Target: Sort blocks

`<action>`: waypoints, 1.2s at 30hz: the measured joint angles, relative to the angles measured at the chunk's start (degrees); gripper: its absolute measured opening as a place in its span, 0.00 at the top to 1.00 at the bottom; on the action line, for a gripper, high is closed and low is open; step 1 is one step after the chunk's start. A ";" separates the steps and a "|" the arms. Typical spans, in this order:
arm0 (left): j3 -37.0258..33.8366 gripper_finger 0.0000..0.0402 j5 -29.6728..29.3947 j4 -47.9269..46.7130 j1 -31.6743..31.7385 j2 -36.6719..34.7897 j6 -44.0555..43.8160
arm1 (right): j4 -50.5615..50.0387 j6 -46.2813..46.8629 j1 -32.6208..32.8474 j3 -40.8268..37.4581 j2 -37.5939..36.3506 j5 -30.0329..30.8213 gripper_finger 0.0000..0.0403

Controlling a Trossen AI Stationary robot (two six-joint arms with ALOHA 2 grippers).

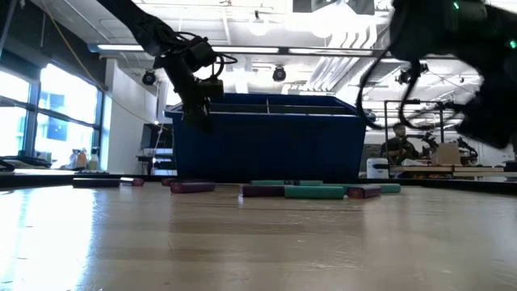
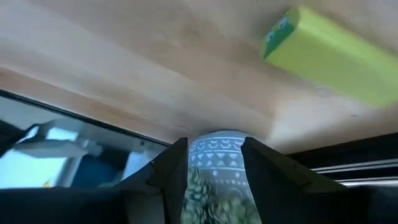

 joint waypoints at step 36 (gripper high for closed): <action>0.00 0.80 -0.07 0.04 -0.15 0.00 0.00 | -28.15 -44.19 9.48 20.86 17.31 20.41 0.64</action>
